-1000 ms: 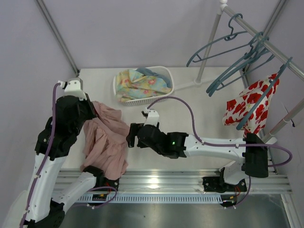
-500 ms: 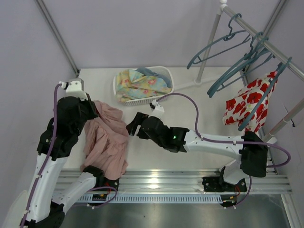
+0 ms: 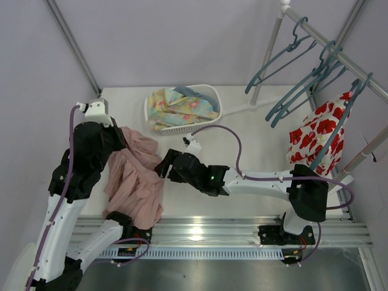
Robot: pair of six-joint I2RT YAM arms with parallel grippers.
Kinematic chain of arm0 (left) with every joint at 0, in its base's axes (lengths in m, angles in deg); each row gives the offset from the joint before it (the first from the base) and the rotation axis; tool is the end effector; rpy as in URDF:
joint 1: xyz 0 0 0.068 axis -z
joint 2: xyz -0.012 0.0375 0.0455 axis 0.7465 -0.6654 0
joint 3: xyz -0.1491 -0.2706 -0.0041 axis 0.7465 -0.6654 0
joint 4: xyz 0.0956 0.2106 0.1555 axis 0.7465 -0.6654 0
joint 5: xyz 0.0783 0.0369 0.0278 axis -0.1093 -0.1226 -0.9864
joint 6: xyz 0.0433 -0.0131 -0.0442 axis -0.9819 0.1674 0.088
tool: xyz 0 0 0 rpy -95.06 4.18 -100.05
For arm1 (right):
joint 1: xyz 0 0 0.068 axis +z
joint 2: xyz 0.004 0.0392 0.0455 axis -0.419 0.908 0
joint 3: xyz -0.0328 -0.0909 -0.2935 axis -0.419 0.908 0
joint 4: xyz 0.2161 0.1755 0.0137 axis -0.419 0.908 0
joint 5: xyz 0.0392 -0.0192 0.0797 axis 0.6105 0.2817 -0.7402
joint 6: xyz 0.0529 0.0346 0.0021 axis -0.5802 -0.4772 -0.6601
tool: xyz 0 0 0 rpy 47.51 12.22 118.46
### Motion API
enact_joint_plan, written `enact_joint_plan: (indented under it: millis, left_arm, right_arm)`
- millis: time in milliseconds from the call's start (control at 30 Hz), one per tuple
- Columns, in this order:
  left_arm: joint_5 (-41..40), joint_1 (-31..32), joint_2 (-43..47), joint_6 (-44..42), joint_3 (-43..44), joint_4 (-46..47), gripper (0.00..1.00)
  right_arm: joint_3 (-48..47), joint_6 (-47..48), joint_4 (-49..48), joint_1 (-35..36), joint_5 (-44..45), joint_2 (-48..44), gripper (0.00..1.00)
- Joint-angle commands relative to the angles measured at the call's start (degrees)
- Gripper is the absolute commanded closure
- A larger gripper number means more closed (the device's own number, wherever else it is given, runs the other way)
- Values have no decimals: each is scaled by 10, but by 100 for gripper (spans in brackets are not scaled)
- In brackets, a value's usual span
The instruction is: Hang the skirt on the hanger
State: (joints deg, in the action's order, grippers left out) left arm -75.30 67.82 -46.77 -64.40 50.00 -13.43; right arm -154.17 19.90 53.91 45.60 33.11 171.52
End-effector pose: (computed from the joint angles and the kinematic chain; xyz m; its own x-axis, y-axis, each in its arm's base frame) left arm 0.1329 -0.0314 0.4574 -0.3197 -0.1209 -0.9398 -0.0259 0.9926 -0.1188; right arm 0.1547 0.3796 0.2887 -0.7544 0.3529 -0.5535 -0.1937 0.6859 0.7014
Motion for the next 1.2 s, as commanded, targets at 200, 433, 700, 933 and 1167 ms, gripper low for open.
enact_joint_plan:
  millis: [200, 433, 700, 933, 1167]
  left_arm:
    - [-2, -4, 13, -6, 0, 30, 100]
    - [-16, -4, 20, -10, 5, 21, 100]
    - [-77, -4, 6, -4, 82, -23, 100]
    - [-196, -4, -30, 1, 164, -72, 97]
    - [-183, -4, 26, 145, 16, -37, 100]
  right_arm:
    - [-11, -59, -51, 26, -1, 39, 39]
    - [-27, -38, -10, 25, 46, 24, 100]
    - [-170, 125, 142, -19, 146, -43, 100]
    - [-318, 282, 302, -147, 90, -90, 100]
    - [-191, 363, 249, -162, 96, -179, 100]
